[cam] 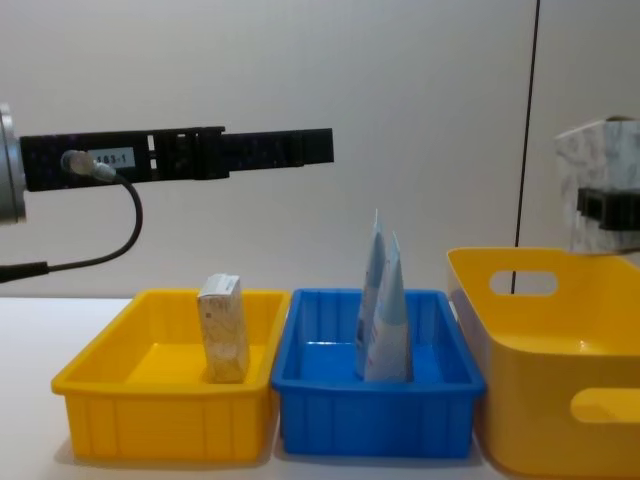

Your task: Bimanual collaborative sorting of washing and personal care products

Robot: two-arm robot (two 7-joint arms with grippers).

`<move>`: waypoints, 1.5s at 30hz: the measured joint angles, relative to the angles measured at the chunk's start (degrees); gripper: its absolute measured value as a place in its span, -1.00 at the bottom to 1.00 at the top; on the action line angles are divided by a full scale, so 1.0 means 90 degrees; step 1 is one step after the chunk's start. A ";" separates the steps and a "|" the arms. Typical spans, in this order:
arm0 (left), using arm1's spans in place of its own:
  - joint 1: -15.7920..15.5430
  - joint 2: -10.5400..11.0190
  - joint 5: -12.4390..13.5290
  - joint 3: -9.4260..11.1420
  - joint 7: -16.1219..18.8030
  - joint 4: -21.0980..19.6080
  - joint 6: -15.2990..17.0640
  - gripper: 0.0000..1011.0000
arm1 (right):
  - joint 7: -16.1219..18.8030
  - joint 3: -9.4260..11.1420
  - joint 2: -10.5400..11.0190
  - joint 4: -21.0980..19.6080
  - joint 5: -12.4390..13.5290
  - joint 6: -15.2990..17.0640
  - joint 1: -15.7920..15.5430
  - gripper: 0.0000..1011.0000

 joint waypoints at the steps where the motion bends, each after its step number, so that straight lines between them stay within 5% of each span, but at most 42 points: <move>1: 0.0001 -0.0001 -0.0001 0.0001 0.0001 0.0002 0.0001 0.98 | 0.0012 -0.0007 -0.0013 0.0040 0.0000 0.0018 0.0022 -0.35; 20: 0.0006 -0.0005 -0.0009 0.0004 0.0003 0.0004 0.0005 0.98 | 0.0176 -0.0112 -0.0122 0.0586 -0.0120 0.0123 0.0305 -0.33; 32: 0.0006 -0.0005 -0.0009 0.0004 0.0002 0.0004 0.0004 0.98 | 0.0204 -0.0134 -0.0139 0.0684 -0.0152 0.0131 0.0358 0.52; 42: 0.0005 -0.0005 -0.0008 0.0004 0.0002 0.0003 0.0004 0.98 | 0.0222 -0.0139 -0.0149 0.0708 -0.0163 0.0141 0.0369 0.98; 45: 0.0005 -0.0005 -0.0008 0.0004 0.0002 0.0003 0.0004 0.98 | 0.0264 -0.0147 -0.0155 0.0672 -0.0155 0.0163 0.0357 0.99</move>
